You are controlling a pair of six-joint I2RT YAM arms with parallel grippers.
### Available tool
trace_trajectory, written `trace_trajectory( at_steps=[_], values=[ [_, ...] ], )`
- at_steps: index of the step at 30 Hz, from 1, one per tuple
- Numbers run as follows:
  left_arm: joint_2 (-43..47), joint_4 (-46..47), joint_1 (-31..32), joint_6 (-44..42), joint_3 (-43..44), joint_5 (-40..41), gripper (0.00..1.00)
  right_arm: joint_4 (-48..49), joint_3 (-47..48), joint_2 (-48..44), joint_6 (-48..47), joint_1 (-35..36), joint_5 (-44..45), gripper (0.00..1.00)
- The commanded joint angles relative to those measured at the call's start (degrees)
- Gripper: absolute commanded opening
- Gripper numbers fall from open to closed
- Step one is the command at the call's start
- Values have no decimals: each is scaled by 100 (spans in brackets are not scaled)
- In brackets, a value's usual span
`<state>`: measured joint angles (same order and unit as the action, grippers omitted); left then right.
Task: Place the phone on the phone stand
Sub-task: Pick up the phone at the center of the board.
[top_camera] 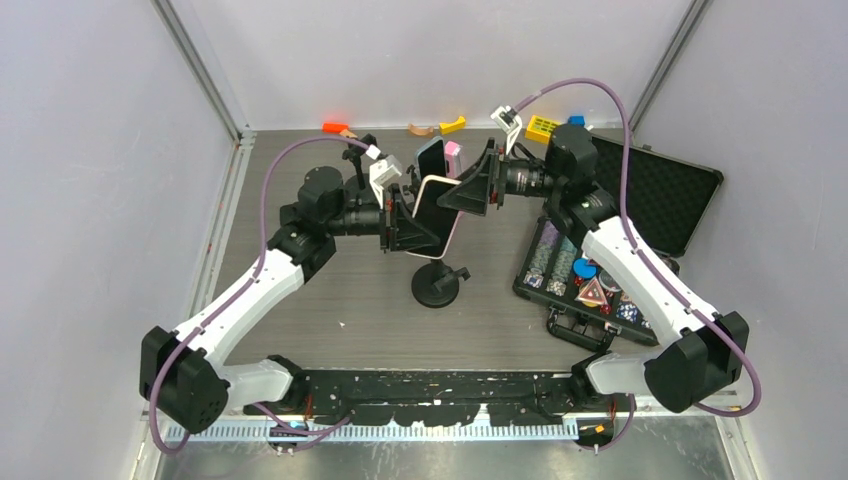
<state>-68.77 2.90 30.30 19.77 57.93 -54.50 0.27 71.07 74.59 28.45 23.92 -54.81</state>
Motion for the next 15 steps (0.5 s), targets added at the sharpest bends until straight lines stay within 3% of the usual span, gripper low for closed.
trace_trajectory(
  at_steps=[1, 15],
  values=[
    [-1, 1499, 1, 723, -112, -177, 0, 1249, -189, -170, 700, 7, -452, 69],
    [-82, 2000, -8, 1052, -278, -133, 0, 1961, -492, -143, 1085, 19, -718, 50]
  ],
)
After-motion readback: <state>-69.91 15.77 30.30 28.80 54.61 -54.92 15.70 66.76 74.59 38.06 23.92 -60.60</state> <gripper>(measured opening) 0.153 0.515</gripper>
